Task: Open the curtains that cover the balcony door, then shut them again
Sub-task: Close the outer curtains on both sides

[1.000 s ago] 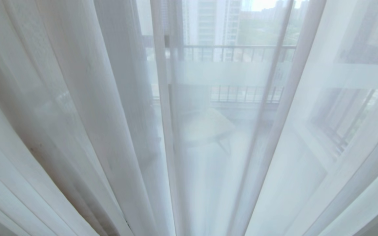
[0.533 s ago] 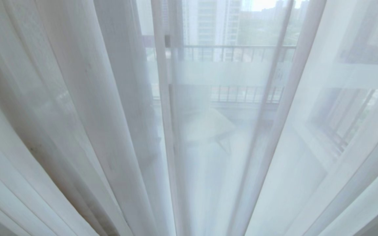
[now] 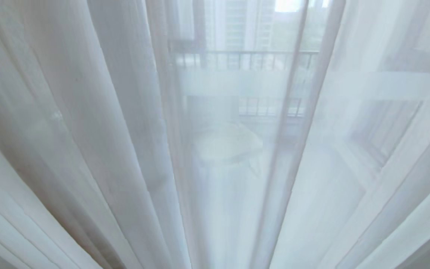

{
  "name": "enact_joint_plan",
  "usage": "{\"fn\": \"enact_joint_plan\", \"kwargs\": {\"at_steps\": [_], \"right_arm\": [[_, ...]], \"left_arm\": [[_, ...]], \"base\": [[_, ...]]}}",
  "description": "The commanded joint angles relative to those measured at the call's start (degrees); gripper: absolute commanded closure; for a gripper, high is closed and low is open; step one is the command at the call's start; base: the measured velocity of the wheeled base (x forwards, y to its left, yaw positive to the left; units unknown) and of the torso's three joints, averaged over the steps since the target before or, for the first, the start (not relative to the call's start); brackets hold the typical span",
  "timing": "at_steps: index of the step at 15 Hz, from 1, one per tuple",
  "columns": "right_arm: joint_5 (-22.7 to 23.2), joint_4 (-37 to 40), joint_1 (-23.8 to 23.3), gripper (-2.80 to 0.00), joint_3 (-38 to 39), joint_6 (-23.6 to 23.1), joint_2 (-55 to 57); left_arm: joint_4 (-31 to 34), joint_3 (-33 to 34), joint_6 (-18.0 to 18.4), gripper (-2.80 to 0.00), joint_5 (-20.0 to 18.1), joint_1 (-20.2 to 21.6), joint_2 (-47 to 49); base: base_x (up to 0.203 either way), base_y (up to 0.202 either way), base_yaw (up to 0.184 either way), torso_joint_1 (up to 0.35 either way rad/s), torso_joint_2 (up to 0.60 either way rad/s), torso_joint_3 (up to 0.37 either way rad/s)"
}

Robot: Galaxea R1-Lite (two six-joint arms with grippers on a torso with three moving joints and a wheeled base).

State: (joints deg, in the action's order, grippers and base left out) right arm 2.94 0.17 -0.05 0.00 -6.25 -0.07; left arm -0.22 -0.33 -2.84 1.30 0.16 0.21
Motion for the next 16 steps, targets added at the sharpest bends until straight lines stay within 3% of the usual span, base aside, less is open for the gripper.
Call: {"fn": "enact_joint_plan", "kwargs": {"at_steps": [1, 16], "right_arm": [[0.05, 0.01, -0.04, 0.00, 0.00, -0.08, 0.07], [0.05, 0.01, -0.02, 0.00, 0.00, -0.06, 0.07]], "left_arm": [[-0.04, -0.02, -0.06, 0.00, 0.02, 0.02, -0.12], [-0.04, -0.02, -0.06, 0.00, 0.02, 0.02, -0.12]], "base": [[0.000, -0.193, 0.002, 0.009, 0.00, 0.002], [0.000, -0.194, 0.000, 0.002, 0.00, 0.002]]}}
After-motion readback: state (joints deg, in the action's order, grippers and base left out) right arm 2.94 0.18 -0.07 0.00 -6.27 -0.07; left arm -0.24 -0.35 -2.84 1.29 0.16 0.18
